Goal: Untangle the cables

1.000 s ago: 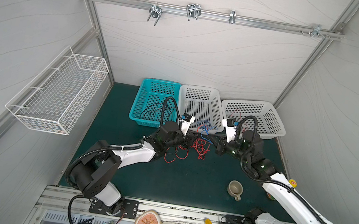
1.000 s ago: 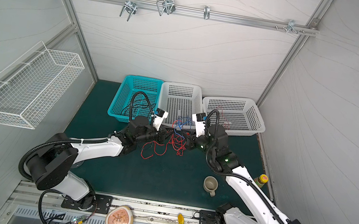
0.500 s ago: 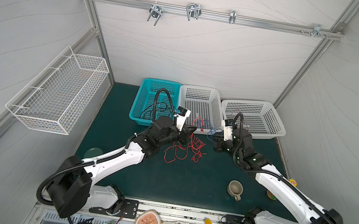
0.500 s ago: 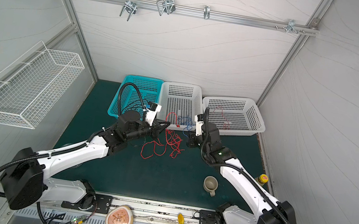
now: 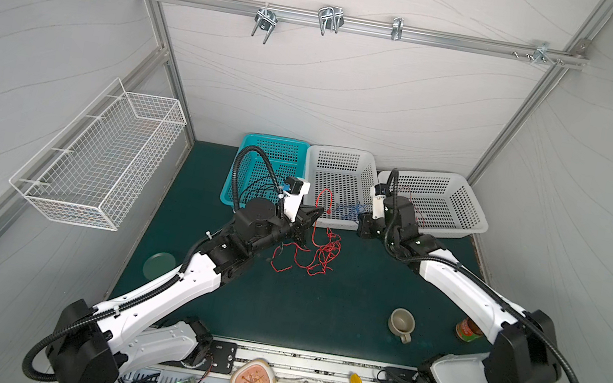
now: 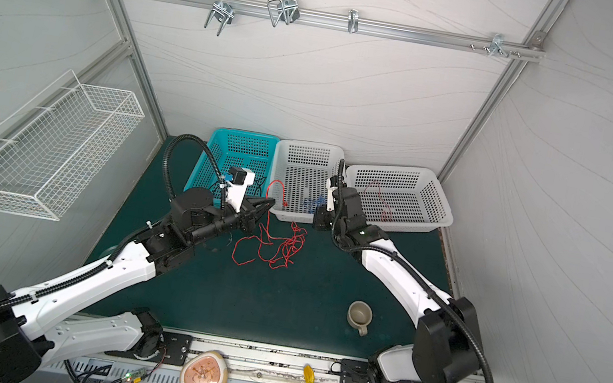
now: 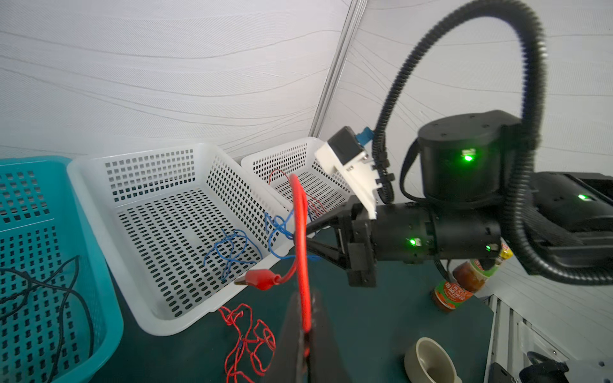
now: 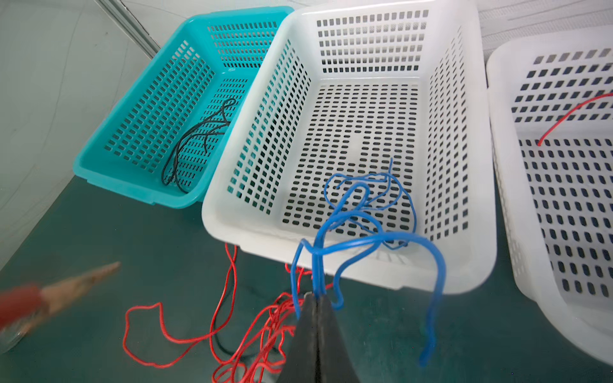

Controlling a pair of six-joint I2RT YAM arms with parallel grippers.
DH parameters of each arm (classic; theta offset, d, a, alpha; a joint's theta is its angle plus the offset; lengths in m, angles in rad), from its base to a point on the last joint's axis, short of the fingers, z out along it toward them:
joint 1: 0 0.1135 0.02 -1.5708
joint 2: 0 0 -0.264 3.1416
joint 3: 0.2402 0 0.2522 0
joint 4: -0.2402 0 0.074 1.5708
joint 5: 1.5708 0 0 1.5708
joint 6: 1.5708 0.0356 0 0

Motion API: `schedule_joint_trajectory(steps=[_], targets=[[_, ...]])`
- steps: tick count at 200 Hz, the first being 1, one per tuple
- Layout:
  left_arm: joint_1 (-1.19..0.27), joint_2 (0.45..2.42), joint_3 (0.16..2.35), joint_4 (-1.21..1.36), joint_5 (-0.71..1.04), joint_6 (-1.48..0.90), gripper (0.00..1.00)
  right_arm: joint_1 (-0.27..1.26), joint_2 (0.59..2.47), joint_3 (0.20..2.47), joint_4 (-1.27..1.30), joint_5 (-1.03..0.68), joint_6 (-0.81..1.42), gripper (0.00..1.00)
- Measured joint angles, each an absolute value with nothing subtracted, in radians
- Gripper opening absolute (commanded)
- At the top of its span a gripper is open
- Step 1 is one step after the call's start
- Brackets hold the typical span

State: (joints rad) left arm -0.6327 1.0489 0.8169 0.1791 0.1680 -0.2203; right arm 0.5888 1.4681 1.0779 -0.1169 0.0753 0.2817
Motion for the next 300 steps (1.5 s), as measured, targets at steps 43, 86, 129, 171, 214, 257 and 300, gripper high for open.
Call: schedule_joint_trajectory(steps=[43,86,129,171,214,257,300], targets=[[-0.633,1.029,0.781,0.162,0.168,-0.221,0.0,0.576,1.713,1.263,-0.113,0.072,0.289,0.0],[-0.633,1.003,0.747,0.136,0.168,-0.228,0.0,0.566,1.839,1.327,-0.113,0.071,0.314,0.13],[-0.633,0.971,0.726,0.13,0.168,-0.25,0.0,0.55,1.851,1.327,-0.111,0.065,0.321,0.23],[-0.632,0.971,0.715,0.125,0.157,-0.274,0.0,0.549,1.76,1.229,-0.101,0.058,0.294,0.31],[-0.631,0.998,0.717,0.123,0.113,-0.291,0.0,0.556,1.509,1.036,-0.07,-0.017,0.239,0.52],[-0.631,1.068,0.78,0.109,0.054,-0.306,0.0,0.627,1.288,0.836,-0.018,-0.112,0.184,0.64],[-0.631,1.143,0.862,0.115,0.035,-0.334,0.0,0.736,1.202,0.701,0.038,-0.172,0.165,0.71]])
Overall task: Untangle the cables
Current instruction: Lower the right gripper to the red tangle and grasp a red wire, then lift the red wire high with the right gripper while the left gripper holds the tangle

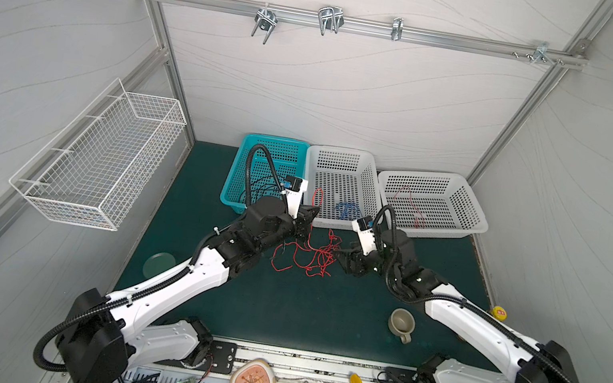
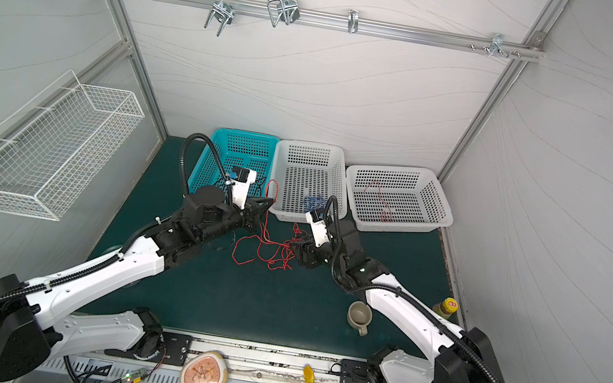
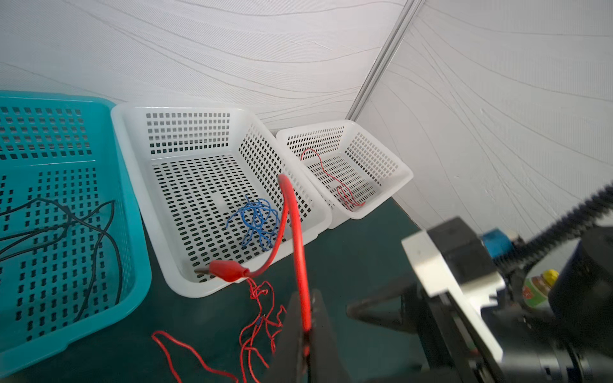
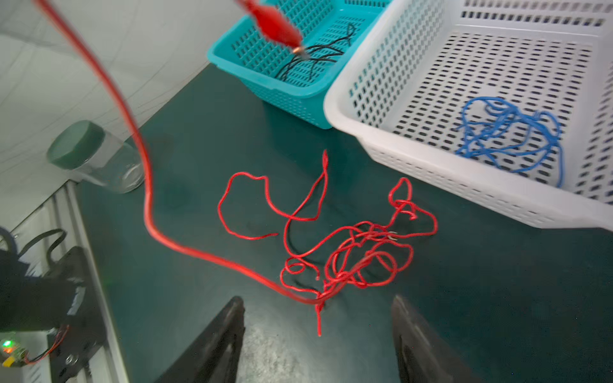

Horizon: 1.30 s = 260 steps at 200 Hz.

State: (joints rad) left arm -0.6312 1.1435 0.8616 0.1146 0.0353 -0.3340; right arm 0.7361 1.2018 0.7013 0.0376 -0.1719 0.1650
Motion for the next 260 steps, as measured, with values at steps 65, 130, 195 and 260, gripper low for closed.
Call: schedule_joint_trajectory(steps=[65,130,195,260], targets=[[-0.631,1.209,0.94,0.102,0.044,-0.362,0.0,0.766,1.363,0.744,0.116,-0.162,0.162,0.27],[-0.631,1.16,0.949,0.102,0.028,-0.352,0.0,0.767,1.357,0.801,0.107,-0.127,0.148,0.0],[-0.631,1.169,0.912,0.075,0.023,-0.346,0.53,0.767,1.069,0.839,0.084,-0.159,0.116,0.0],[-0.631,1.173,0.826,0.124,0.131,-0.352,0.58,0.767,0.97,0.839,0.105,-0.174,0.144,0.0]])
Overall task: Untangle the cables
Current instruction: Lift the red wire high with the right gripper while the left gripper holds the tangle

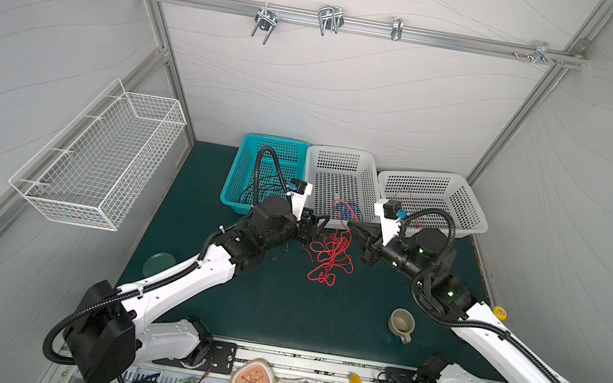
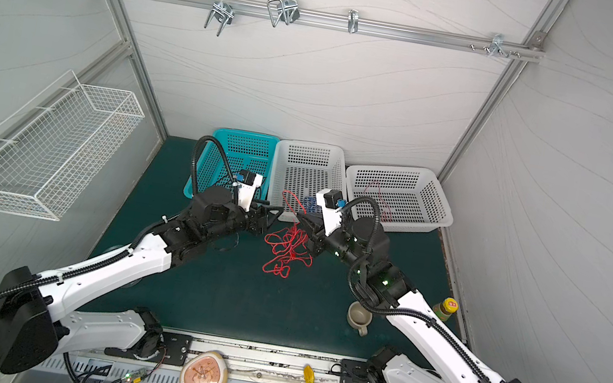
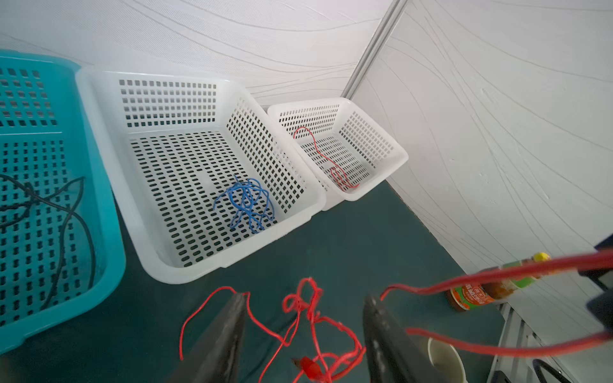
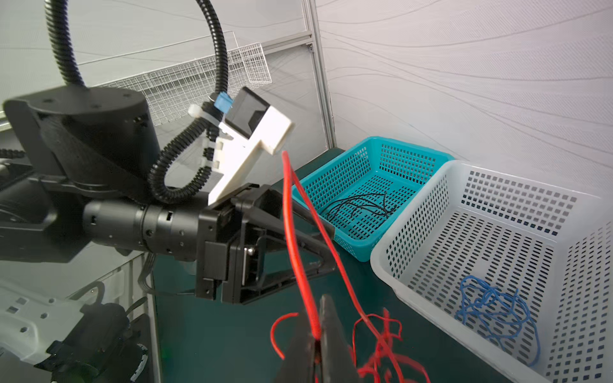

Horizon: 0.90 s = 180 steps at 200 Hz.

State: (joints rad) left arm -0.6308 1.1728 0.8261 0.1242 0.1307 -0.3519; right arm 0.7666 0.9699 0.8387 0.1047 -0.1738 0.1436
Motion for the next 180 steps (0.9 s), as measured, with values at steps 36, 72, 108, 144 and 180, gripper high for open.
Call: schedule_joint_trajectory(steps=[36,72,108,144,180], targets=[[-0.631,1.158,0.784,0.177,0.218,-0.348,0.59,0.767,0.95,0.838,0.109,-0.159,0.167,0.0],[-0.633,1.166,0.77,0.227,0.299,-0.35,0.59,0.767,0.937,0.838,0.132,-0.151,0.177,0.0],[-0.647,1.224,0.77,0.255,0.336,-0.361,0.58,0.767,0.936,0.839,0.142,-0.147,0.179,0.0],[-0.65,1.288,0.77,0.253,0.35,-0.381,0.57,0.767,0.922,0.838,0.158,-0.146,0.179,0.0],[-0.656,1.332,0.77,0.268,0.359,-0.397,0.57,0.767,0.862,0.834,0.223,-0.128,0.184,0.0]])
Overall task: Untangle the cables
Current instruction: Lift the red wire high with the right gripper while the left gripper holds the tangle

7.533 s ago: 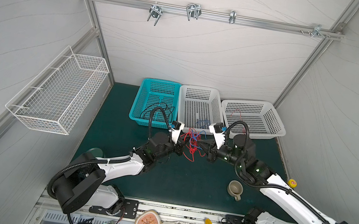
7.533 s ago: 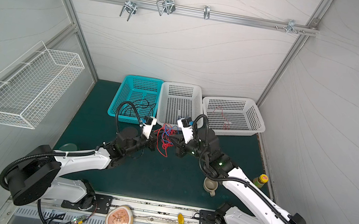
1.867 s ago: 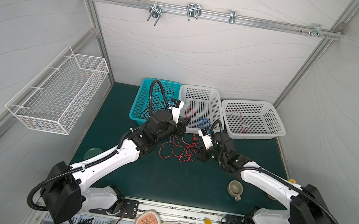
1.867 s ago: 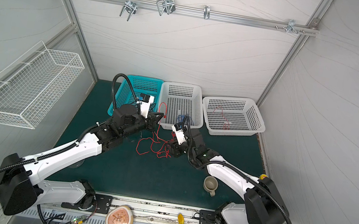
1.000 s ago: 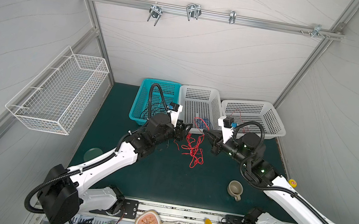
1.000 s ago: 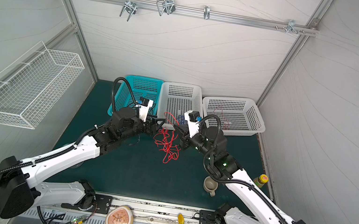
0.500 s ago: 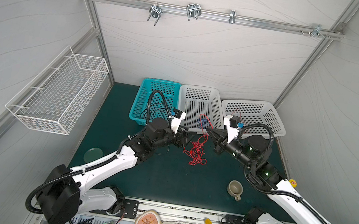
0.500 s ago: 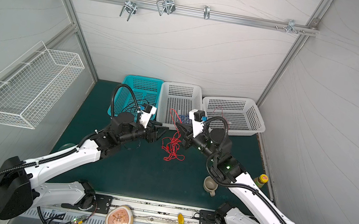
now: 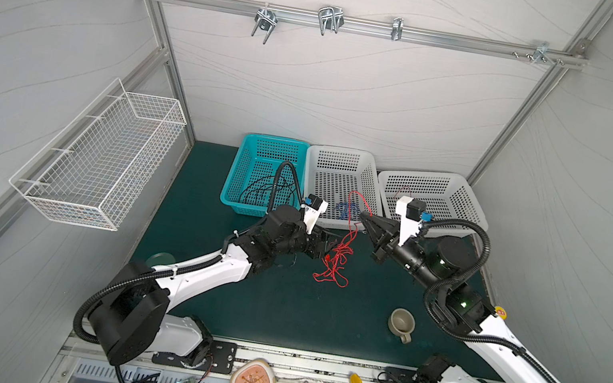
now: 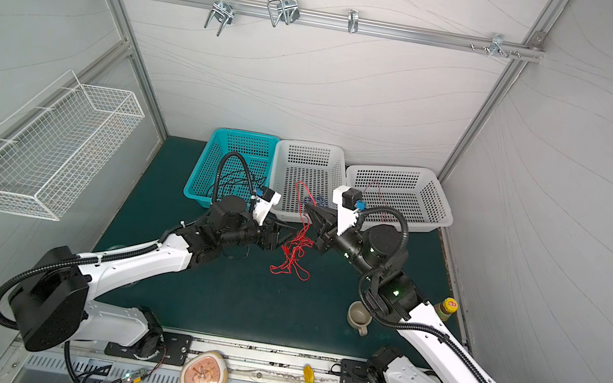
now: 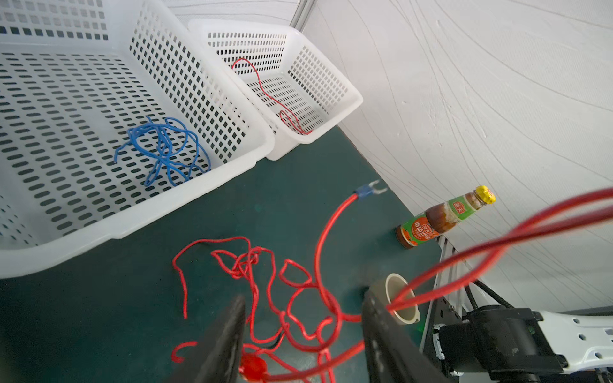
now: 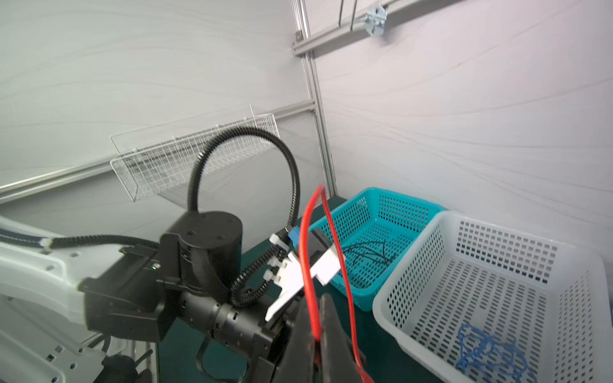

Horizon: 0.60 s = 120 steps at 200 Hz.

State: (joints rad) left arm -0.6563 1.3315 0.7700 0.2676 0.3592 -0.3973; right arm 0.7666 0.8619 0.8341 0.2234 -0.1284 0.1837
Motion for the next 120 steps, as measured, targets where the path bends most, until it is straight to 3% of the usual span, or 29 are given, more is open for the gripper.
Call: schedule_joint_trajectory(steps=[120], targets=[[-0.673,1.389,0.764,0.301,0.4,-0.392,0.6,0.767,0.869,0.888,0.194,-0.082,0.143,0.0]])
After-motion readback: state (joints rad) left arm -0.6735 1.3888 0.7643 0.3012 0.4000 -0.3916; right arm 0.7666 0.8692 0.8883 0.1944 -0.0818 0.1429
